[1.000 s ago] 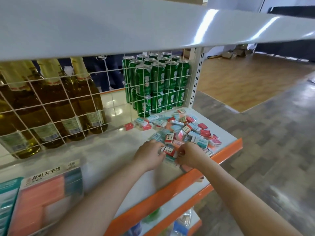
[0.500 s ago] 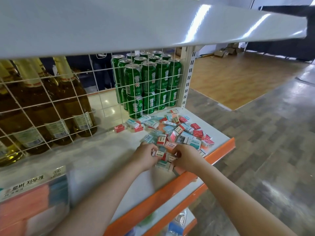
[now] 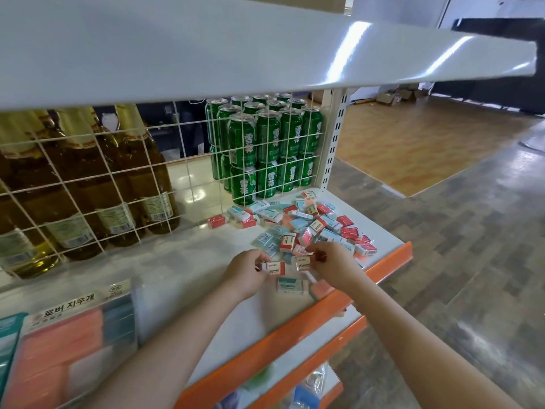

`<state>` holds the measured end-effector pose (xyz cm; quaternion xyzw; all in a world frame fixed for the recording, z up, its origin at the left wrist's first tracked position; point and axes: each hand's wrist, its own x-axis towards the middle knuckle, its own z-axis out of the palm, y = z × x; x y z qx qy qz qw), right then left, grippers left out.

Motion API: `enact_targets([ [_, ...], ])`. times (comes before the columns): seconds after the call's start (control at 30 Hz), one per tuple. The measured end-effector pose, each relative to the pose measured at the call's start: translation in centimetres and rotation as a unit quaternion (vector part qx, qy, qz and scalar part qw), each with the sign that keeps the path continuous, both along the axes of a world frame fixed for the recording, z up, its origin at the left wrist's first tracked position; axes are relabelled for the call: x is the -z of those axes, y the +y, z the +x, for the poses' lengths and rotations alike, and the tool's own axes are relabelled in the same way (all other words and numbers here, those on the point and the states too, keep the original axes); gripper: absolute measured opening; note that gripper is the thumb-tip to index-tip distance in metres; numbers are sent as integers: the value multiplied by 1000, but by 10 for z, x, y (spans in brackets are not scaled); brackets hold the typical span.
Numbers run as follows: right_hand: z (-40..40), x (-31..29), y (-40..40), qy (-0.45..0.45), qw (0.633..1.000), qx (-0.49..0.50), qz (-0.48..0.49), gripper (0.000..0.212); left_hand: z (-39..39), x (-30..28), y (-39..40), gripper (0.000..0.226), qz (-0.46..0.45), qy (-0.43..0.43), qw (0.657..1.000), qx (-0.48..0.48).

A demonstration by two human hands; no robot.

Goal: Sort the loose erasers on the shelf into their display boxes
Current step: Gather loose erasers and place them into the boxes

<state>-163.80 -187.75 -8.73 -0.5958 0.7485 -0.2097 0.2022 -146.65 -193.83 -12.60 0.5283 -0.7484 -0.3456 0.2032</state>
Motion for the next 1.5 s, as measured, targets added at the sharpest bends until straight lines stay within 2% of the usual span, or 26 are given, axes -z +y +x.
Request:
enact_targets([
  [0.3, 38, -6, -3, -92, 995, 4, -35, 31, 49, -17, 10, 27, 16, 94, 993, -67],
  [0.53, 67, -6, -3, -99, 993, -30, -53, 32, 82, -28, 31, 27, -10, 95, 989, -109],
  [0.73, 100, -13, -5, -141, 985, -62, -75, 32, 115, -39, 53, 26, -47, 100, 977, -183],
  [1.03, 184, -24, 9, -196, 970, -122, -82, 29, 192, -52, 88, 28, -60, 74, 961, -259],
  [1.5, 363, -21, 44, -244, 953, -178, -29, 19, 367, -68, 145, 30, -52, 10, 956, -287],
])
